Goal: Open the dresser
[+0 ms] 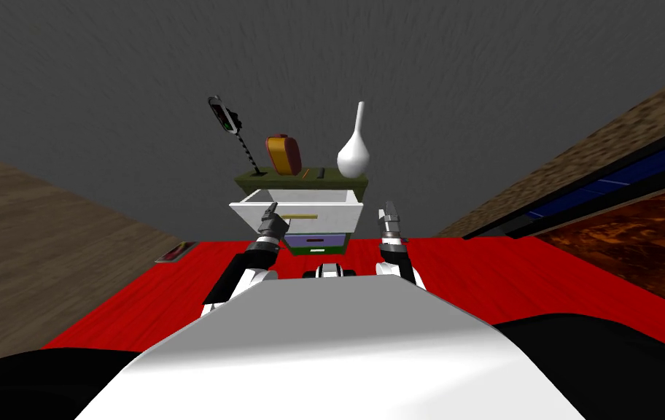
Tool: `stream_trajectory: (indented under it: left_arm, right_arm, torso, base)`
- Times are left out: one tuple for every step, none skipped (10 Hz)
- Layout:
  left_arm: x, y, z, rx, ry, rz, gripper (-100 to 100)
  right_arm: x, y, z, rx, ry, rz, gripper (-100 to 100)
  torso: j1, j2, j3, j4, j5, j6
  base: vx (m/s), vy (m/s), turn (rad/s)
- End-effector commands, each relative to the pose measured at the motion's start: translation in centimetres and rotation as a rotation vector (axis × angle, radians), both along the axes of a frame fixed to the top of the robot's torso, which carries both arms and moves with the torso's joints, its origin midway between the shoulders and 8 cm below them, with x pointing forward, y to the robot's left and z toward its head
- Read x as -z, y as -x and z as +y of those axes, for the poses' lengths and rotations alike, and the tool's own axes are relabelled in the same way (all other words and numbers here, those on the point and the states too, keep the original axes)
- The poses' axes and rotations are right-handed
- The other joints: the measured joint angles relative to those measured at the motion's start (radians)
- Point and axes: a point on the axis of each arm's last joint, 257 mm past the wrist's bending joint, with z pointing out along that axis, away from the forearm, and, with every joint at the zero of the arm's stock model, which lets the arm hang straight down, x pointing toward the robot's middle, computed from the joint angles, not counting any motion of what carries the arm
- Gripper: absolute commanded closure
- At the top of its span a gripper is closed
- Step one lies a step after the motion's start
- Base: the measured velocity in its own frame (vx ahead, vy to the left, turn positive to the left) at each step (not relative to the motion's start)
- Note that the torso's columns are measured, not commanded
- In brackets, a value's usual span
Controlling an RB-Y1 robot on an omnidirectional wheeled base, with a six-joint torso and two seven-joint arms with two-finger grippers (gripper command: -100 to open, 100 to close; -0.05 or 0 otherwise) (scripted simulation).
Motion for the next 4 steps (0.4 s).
stream_trajectory:
  left_arm:
    - [0.09,0.00,0.01,0.000,0.000,0.002,0]
    - [0.17,-0.01,0.01,0.000,0.000,0.005,0]
    - [0.23,-0.01,0.02,0.000,-0.001,0.006,0]
    - [0.26,-0.01,0.02,0.000,-0.001,0.007,0]
  right_arm:
    - [0.00,0.00,0.00,0.000,0.000,0.000,0]
    - [0.00,0.00,0.00,0.000,0.000,0.000,0]
    - [0.00,0.00,0.00,0.000,0.000,0.000,0]
    - [0.00,0.00,0.00,0.000,0.000,0.000,0]
  torso:
    - [0.000,-0.001,-0.001,-0.001,0.000,0.000]
    - [0.000,-0.002,-0.001,-0.001,0.000,0.000]
    - [0.000,-0.003,-0.002,-0.002,0.000,0.000]
    - [0.000,-0.003,-0.002,-0.002,0.001,0.000]
  base:
    - [0.000,0.000,0.000]
    - [0.000,0.000,0.000]
    - [0.000,0.000,0.000]
    - [0.000,0.000,0.000]
